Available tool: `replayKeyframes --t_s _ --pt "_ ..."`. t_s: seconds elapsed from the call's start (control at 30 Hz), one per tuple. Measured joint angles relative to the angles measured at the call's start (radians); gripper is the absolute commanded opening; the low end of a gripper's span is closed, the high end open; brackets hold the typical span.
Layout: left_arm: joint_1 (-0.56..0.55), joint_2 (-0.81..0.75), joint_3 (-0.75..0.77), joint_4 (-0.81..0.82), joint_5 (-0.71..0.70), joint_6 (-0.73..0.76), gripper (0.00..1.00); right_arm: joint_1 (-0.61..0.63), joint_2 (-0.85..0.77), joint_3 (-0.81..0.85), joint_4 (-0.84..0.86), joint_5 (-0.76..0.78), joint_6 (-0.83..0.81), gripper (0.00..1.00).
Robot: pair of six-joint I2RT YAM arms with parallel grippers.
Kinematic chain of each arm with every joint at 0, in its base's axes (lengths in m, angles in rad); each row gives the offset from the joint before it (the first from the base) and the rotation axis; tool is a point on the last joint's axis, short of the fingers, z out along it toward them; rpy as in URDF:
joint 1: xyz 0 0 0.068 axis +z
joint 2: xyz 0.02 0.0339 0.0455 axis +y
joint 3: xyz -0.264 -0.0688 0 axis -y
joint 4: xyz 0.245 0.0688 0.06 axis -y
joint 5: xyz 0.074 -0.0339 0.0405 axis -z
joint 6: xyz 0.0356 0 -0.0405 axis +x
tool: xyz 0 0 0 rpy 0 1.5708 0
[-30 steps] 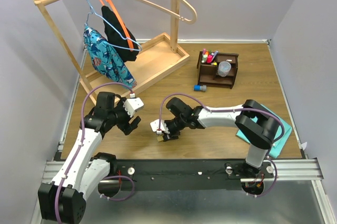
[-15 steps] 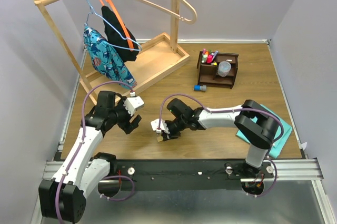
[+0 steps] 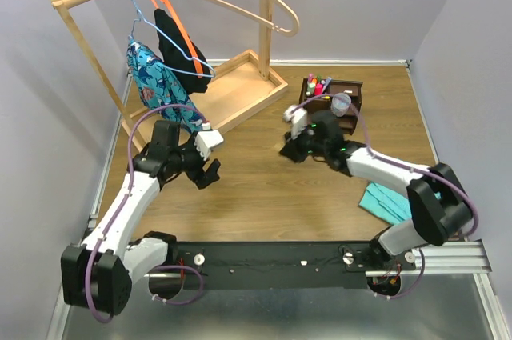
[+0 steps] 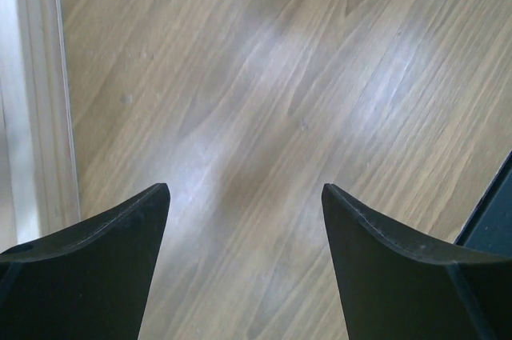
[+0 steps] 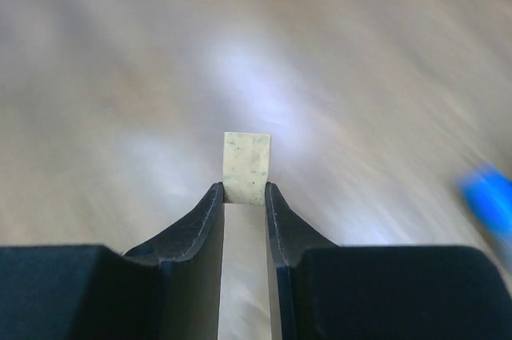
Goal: Sort the stationery into containers
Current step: Pick up the stationery from the center of the board.
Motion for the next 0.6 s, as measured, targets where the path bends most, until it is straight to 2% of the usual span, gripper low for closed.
replayKeyframes --t_s 0.13,0.33,0.6 --pt "-0.040 0.100 0.080 0.048 0.017 -0.025 0.86 -0.200 -0.094 -0.063 0.001 0.148 0.181 0.22" --pt "-0.101 0.231 0.188 0.117 0.035 -0.050 0.86 -0.267 -0.227 -0.107 -0.074 0.277 0.319 0.20" --pt "-0.105 0.449 0.367 0.144 0.078 -0.005 0.86 -0.475 -0.146 -0.007 -0.217 0.418 0.388 0.19"
